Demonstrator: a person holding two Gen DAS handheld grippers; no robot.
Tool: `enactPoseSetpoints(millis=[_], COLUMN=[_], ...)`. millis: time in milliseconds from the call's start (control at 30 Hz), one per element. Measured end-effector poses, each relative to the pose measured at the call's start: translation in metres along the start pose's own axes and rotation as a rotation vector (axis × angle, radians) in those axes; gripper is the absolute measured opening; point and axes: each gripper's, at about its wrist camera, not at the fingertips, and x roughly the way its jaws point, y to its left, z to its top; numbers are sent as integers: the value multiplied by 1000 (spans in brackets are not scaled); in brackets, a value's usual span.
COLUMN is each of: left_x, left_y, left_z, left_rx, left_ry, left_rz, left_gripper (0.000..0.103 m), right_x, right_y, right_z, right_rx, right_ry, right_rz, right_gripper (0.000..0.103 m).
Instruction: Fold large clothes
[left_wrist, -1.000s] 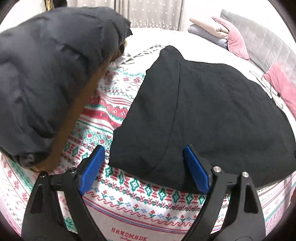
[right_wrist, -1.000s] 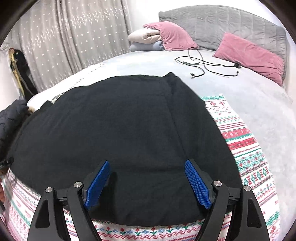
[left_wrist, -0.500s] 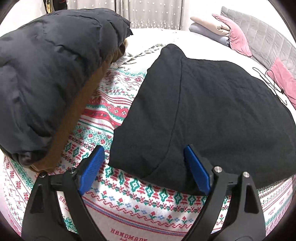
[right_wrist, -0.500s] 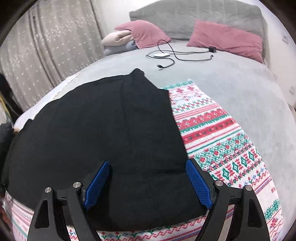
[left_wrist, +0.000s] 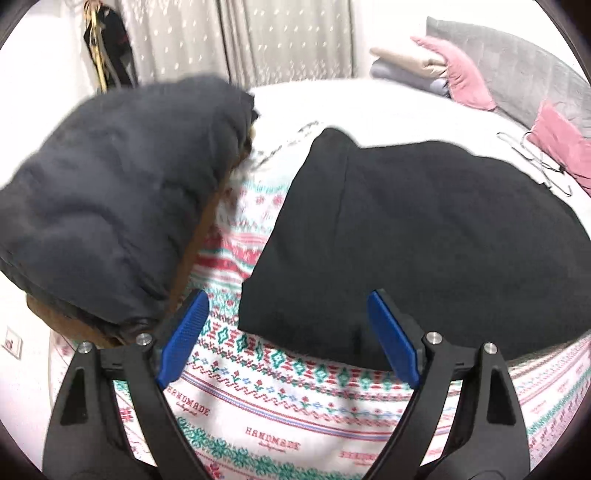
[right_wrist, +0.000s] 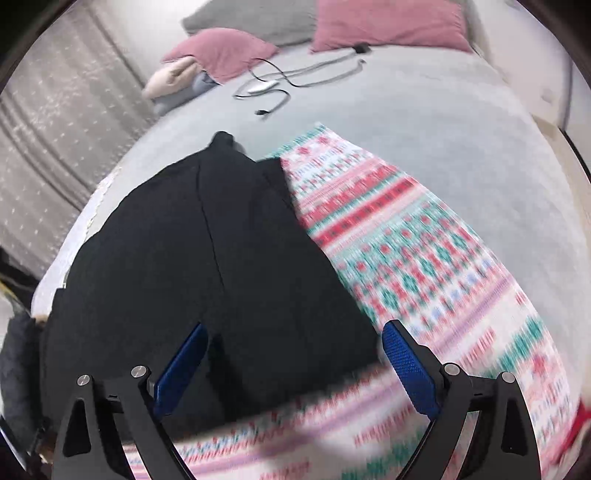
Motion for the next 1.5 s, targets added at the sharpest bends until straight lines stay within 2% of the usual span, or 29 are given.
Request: enactPoseSetpoints(millis=[67, 167, 267, 333, 400, 467, 567, 633, 833, 933, 1033, 1133, 1300, 1500], left_x=[-8, -17, -17, -11, -6, 1, 11, 24, 78, 113, 131, 147, 169, 168], left_y=[-12, -55, -102, -135, -162, -191, -224, -247, -267, -270, -278, -285, -283, -287], left_z=[2, 0, -8, -13, -15, -12, -6, 6, 58, 86, 104, 118, 134, 131], left_rx=[14, 87, 174, 213, 250, 308, 374, 441, 458, 425, 397, 396, 340, 363], left_ry=[-3, 12, 32, 60, 69, 55, 49, 30, 63, 110, 115, 108, 116, 99], left_rz=[-33, -115, -170, -203, -209, -183, -164, -116, -26, -32, -37, -2, 48, 111], left_gripper=[88, 88, 88, 88, 88, 88, 88, 89, 90, 97, 98, 98, 98, 100], right_x=[-18, -38, -36, -34, -35, -33, -26, -26, -33, -34, -24, -12, -16, -9], right_y=[-3, 9, 31, 49, 61, 65, 59, 54, 42, 38, 37, 42, 58, 62], right_z=[-7, -30, -50, -57, -58, -58, -59, -58, -53, -53, -60, -69, -73, -74], right_rx=[90, 158, 152, 112, 72, 69, 132, 162, 167, 173, 184, 202, 124, 111], right_ry=[11, 58, 122, 142, 141, 153, 189, 203, 191, 171, 162, 216, 187, 195], right_rz=[31, 169, 290, 305, 323, 352, 385, 385, 384, 388, 332, 360, 320, 308], right_gripper=[96, 96, 96, 96, 96, 96, 96, 96, 96, 96, 96, 96, 97, 97])
